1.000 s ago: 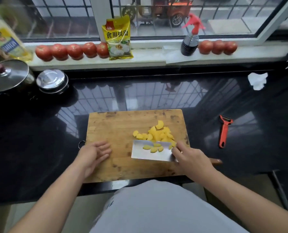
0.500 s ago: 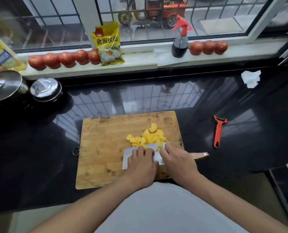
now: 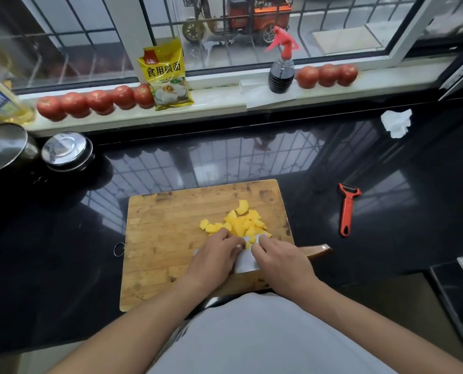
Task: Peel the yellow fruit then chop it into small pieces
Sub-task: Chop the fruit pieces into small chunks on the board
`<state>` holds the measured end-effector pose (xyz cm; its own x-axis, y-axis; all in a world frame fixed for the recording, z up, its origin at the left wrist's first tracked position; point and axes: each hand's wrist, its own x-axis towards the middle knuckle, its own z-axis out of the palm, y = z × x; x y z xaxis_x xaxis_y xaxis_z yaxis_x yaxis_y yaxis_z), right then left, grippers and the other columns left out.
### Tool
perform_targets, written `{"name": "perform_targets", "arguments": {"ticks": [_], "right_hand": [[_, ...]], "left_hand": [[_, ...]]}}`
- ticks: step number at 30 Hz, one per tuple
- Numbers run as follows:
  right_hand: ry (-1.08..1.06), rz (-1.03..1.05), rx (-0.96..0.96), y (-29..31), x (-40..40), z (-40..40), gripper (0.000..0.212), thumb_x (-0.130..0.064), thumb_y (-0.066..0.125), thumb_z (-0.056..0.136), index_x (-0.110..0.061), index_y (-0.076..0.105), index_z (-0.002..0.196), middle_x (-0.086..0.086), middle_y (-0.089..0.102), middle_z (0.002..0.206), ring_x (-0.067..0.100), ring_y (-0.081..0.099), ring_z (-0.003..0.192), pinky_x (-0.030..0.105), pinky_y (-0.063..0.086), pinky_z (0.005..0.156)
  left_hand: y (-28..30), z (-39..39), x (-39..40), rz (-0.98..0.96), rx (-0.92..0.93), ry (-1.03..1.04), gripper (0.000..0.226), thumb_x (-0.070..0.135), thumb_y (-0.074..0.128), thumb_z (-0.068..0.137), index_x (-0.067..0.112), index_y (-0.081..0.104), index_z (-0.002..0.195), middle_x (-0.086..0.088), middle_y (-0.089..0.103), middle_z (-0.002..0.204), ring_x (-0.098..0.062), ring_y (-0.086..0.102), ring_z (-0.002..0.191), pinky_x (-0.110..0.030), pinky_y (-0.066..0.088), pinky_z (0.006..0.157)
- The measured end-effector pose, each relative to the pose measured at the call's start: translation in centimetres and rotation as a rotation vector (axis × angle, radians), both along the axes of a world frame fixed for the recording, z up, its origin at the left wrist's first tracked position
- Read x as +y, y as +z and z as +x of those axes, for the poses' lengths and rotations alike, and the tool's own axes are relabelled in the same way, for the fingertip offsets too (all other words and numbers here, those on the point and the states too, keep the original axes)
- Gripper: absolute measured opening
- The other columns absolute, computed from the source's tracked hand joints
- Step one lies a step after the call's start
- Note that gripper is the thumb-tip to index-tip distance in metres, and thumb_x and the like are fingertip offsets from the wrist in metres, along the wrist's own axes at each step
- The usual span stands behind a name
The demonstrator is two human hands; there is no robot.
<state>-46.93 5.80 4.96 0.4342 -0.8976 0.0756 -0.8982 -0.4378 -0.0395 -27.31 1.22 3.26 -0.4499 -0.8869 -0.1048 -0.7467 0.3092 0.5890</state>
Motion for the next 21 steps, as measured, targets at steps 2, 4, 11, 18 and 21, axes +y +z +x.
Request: {"name": "perform_targets", "arguments": {"ticks": [2,4,11,18,21], "right_hand": [[0.016,-0.002,-0.006,0.5,-0.1,0.4,0.036,-0.008,0.086,0.063,-0.015,0.057,0.082,0.003,0.054,0.076,0.018,0.050,0.054,0.028,0.035,0.044],[0.011,-0.017,0.011,0.7,-0.3,0.6,0.038,-0.007,0.088,0.058,-0.016,0.057,0.080,0.002,0.054,0.074,0.017,0.048,0.053,0.027,0.032,0.044],[-0.006,0.042,-0.031,0.7,-0.4,0.2,0.027,-0.017,0.084,0.074,-0.018,0.063,0.091,0.000,0.060,0.085,0.016,0.058,0.064,0.028,0.048,0.050],[-0.022,0.014,-0.020,2.1,-0.5,0.3,0.032,-0.014,0.088,0.065,-0.019,0.061,0.083,-0.002,0.057,0.076,0.014,0.052,0.057,0.024,0.029,0.047],[-0.055,-0.001,0.036,2.6,-0.2,-0.5,0.036,-0.010,0.089,0.058,-0.019,0.058,0.074,-0.002,0.051,0.070,0.013,0.043,0.051,0.026,0.020,0.048]], "left_hand": [[-0.4,-0.4,-1.3,-0.017,-0.015,-0.010,0.017,0.019,0.057,0.103,0.020,0.073,0.109,0.000,0.059,0.102,-0.024,0.058,0.091,-0.040,0.051,0.075],[-1.0,-0.2,-2.5,-0.072,-0.033,0.018,0.011,0.014,0.058,0.101,0.013,0.069,0.102,-0.003,0.058,0.097,-0.028,0.058,0.086,-0.044,0.052,0.070],[-0.4,0.5,-2.7,-0.411,0.036,-0.595,0.040,0.007,0.065,0.096,0.018,0.067,0.134,0.003,0.062,0.145,-0.024,0.057,0.131,-0.036,0.047,0.108],[-0.7,2.1,-5.0,-0.506,-0.068,-0.752,0.047,0.016,0.074,0.094,0.016,0.064,0.139,0.001,0.065,0.142,-0.020,0.062,0.131,-0.035,0.052,0.108],[-0.5,2.6,-6.2,-0.516,-0.123,-0.731,0.048,0.014,0.084,0.081,0.017,0.074,0.128,0.002,0.073,0.130,-0.017,0.068,0.121,-0.032,0.055,0.103]]}}
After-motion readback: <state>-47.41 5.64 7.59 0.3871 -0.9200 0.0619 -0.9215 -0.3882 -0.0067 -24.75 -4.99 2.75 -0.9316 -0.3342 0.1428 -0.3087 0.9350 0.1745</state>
